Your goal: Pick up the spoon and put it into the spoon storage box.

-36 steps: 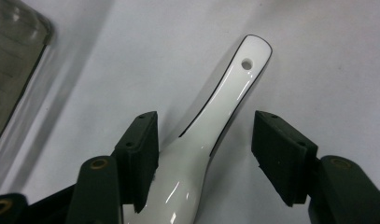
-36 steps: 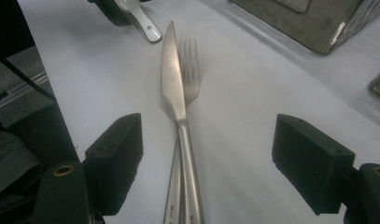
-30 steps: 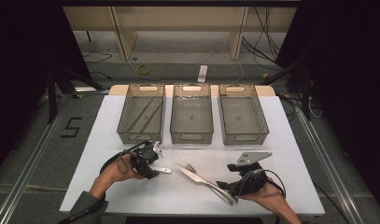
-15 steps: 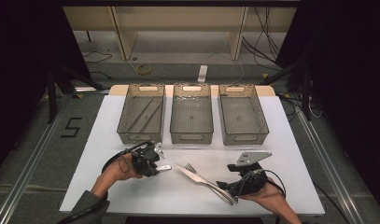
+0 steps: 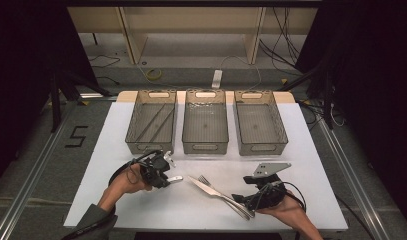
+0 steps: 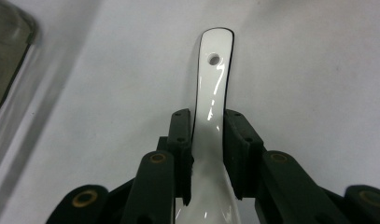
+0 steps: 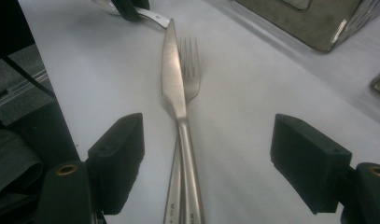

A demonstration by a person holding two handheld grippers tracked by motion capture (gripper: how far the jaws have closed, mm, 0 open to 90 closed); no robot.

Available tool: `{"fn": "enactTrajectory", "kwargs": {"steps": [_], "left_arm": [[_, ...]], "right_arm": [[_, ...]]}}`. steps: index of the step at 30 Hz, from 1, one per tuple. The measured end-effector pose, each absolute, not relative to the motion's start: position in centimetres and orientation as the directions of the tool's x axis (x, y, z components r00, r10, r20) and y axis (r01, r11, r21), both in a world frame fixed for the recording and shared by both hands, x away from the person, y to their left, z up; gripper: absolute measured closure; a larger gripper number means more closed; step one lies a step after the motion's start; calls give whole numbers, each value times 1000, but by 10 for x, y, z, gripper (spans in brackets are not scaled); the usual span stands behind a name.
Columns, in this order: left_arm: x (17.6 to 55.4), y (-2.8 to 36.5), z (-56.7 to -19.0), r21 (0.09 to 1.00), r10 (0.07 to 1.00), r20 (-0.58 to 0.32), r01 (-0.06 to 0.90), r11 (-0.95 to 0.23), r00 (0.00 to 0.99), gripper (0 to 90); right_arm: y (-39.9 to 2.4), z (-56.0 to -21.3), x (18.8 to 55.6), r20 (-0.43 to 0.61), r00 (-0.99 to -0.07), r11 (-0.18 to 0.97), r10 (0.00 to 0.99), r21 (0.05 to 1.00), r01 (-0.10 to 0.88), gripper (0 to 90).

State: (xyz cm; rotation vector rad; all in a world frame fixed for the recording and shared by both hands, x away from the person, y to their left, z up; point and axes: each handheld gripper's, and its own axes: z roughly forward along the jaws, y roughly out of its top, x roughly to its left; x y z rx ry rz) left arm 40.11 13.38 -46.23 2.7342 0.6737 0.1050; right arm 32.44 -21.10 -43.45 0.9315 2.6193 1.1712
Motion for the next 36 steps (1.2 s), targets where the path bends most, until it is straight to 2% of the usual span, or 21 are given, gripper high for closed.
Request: {"fn": "enactTrajectory", "kwargs": {"steps": [4, 5, 6, 9, 17, 21, 36], "left_arm": [[403, 137, -459, 348, 500, 1, 468, -812, 866, 755], [405, 139, -455, 367, 524, 31, 478, -798, 851, 801], [407, 140, -453, 358, 546, 12, 506, -785, 838, 855], [409, 145, -457, 362, 535, -28, 507, -782, 844, 854], [406, 140, -456, 342, 543, 8, 508, -791, 840, 856], [407, 142, -454, 356, 573, -6, 537, -765, 820, 857], [408, 161, -410, 546, 635, -115, 583, -602, 764, 857]], "right_arm": [[-212, -434, 324, 132, -801, 508, 584, 710, 488, 269], [-212, -434, 324, 136, -799, 506, 585, 709, 491, 270], [-213, -434, 325, 136, -799, 503, 586, 711, 491, 274], [-213, -434, 325, 139, -798, 504, 587, 709, 494, 275], [-212, -434, 325, 134, -801, 508, 584, 710, 488, 275], [-212, -434, 325, 136, -800, 509, 585, 706, 492, 275], [-214, -434, 326, 137, -794, 500, 592, 710, 495, 275]]}}
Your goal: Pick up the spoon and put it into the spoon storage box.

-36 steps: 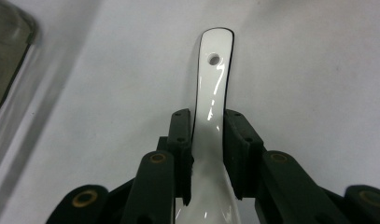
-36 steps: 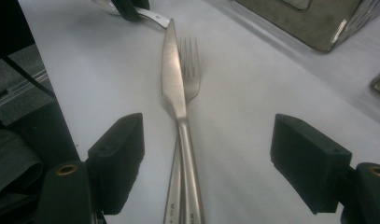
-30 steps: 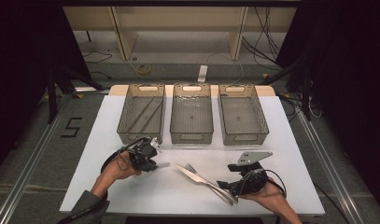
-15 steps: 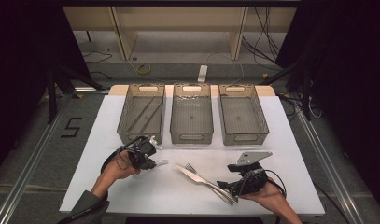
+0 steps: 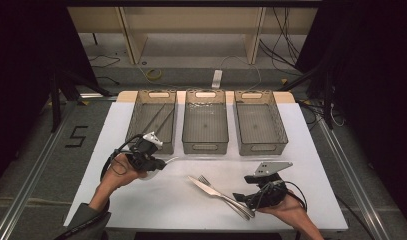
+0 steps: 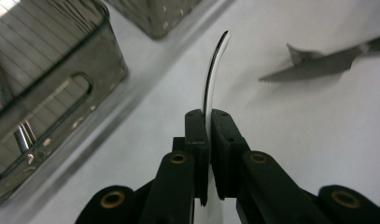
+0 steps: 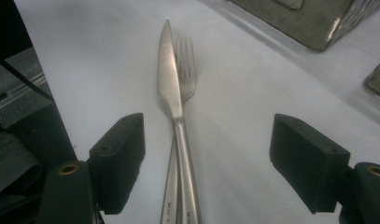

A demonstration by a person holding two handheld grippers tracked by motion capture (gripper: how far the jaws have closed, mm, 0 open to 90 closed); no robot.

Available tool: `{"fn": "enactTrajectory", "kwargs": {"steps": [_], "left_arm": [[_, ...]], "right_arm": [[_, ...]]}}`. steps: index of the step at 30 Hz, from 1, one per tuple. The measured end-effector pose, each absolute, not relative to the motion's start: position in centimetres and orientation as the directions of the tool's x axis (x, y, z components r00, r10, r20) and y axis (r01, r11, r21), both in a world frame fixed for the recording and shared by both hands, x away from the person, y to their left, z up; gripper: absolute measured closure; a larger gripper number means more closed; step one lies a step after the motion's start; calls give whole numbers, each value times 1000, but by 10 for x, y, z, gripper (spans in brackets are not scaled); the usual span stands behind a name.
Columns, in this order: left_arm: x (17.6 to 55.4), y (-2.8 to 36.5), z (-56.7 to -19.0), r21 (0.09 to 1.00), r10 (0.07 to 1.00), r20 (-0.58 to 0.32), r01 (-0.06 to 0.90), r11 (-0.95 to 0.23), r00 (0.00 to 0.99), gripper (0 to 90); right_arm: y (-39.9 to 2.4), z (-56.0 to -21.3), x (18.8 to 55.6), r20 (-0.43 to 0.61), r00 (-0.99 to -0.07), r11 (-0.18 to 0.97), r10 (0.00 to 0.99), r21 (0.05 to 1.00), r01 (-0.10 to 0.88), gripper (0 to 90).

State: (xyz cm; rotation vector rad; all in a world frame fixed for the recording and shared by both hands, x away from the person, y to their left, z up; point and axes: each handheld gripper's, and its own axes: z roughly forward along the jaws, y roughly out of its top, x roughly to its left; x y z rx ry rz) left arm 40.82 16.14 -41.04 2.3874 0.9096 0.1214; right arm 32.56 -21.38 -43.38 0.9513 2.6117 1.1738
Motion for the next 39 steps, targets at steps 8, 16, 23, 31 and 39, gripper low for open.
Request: {"fn": "enactTrajectory", "kwargs": {"steps": [8, 16, 23, 31, 39], "left_arm": [[420, 166, -399, 637, 677, -127, 583, -505, 725, 857], [432, 158, -393, 669, 681, -113, 562, -486, 724, 857], [439, 140, -381, 707, 682, -86, 527, -472, 727, 857], [446, 135, -382, 711, 683, -107, 536, -456, 723, 857], [459, 132, -379, 711, 696, -92, 537, -455, 712, 856]], "right_arm": [[-213, -434, 325, 137, -796, 501, 589, 711, 493, 273], [-212, -432, 324, 154, -800, 490, 580, 718, 494, 261], [-210, -432, 323, 160, -803, 486, 575, 722, 492, 256], [-211, -433, 323, 165, -803, 485, 573, 722, 494, 256], [-211, -432, 324, 170, -803, 481, 572, 723, 496, 256]]}}
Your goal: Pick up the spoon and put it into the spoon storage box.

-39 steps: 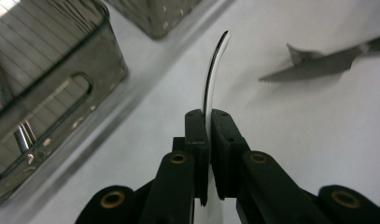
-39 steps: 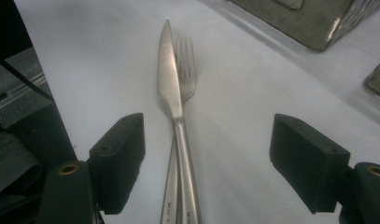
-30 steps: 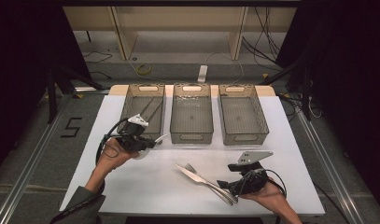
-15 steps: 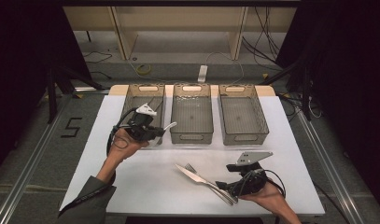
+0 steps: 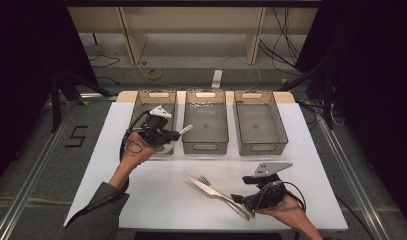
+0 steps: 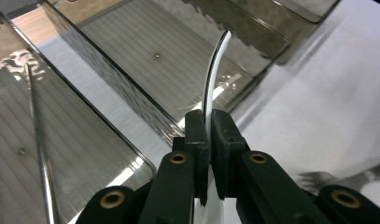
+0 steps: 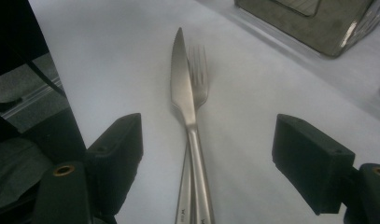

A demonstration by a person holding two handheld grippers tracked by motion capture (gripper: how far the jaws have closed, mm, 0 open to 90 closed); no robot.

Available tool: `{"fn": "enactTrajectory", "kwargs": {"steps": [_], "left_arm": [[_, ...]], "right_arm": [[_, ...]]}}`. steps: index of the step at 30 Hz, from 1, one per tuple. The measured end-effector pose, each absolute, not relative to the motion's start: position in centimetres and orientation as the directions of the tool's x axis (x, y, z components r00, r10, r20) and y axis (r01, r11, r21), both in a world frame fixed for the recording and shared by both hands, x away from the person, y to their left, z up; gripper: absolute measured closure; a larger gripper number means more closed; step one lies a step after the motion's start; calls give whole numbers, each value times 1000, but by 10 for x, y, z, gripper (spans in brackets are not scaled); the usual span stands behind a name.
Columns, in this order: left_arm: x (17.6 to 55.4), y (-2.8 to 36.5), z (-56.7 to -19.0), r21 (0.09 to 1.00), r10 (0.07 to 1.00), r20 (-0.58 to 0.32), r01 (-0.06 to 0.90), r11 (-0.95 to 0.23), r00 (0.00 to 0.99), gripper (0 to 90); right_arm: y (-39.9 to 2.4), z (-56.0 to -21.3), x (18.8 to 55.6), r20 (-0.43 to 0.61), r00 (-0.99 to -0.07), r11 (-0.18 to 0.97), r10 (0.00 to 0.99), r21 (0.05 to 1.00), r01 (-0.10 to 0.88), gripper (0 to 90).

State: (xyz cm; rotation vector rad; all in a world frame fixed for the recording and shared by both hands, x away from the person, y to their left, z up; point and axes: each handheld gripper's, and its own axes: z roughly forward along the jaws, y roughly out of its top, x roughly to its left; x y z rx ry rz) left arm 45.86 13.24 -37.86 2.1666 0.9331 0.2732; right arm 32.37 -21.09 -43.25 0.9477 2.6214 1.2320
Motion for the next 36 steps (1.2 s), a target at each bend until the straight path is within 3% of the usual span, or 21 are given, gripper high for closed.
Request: {"fn": "enactTrajectory", "kwargs": {"steps": [12, 18, 36], "left_arm": [[483, 123, -365, 735, 710, -105, 535, -416, 696, 856], [494, 117, -366, 748, 708, -164, 554, -365, 687, 856], [516, 79, -364, 756, 710, -166, 550, -354, 684, 856]], "right_arm": [[-212, -432, 323, 175, -803, 478, 570, 724, 497, 255], [-213, -432, 324, 175, -803, 476, 570, 726, 496, 255], [-213, -433, 324, 179, -805, 480, 565, 723, 497, 256]]}}
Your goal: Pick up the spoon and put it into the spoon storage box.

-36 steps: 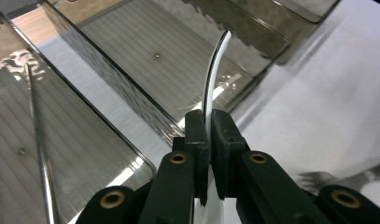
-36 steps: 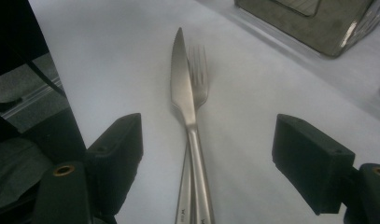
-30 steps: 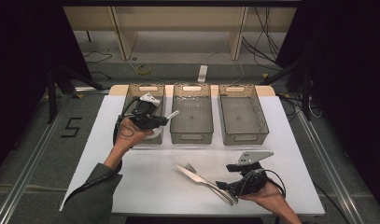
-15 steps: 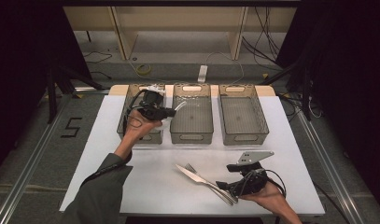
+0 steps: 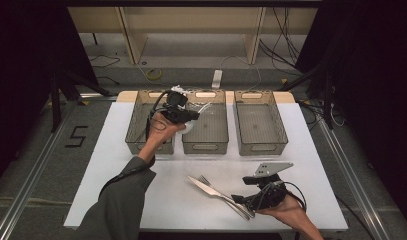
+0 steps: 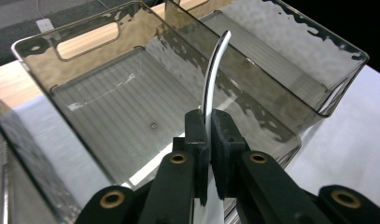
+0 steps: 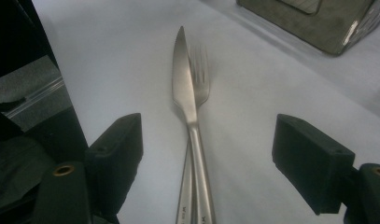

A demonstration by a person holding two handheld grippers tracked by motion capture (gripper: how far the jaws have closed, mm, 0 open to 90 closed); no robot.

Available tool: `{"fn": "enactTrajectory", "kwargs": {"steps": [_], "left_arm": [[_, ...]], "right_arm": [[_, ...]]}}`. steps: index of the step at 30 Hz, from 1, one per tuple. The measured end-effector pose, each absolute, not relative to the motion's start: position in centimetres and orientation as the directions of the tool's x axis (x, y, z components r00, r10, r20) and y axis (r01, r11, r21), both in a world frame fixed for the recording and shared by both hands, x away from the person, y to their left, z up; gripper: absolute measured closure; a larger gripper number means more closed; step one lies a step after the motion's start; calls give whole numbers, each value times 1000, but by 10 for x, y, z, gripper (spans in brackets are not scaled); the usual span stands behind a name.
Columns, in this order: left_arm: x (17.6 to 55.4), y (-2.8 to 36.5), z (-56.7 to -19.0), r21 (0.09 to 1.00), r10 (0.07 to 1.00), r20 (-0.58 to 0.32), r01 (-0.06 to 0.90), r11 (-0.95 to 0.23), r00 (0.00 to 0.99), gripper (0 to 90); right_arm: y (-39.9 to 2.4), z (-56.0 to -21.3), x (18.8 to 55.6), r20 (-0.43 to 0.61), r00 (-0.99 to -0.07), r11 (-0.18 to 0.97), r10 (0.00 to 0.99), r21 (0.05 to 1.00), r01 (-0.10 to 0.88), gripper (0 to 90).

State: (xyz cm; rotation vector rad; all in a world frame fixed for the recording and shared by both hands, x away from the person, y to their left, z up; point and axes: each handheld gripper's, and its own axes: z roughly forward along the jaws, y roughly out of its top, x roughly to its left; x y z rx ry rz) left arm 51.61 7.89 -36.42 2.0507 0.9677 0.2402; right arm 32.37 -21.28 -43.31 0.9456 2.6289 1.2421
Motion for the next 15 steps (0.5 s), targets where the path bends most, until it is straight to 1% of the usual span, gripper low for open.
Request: {"fn": "enactTrajectory", "kwargs": {"steps": [3, 8, 15], "left_arm": [[518, 75, -366, 759, 712, -183, 558, -335, 678, 855], [521, 65, -371, 755, 712, -180, 559, -342, 679, 855], [526, 59, -377, 759, 724, -186, 565, -323, 664, 855]], "right_arm": [[-212, -433, 323, 182, -805, 479, 564, 722, 499, 256], [-212, -434, 323, 177, -809, 483, 560, 724, 493, 256], [-212, -433, 323, 180, -808, 484, 561, 721, 496, 256]]}}
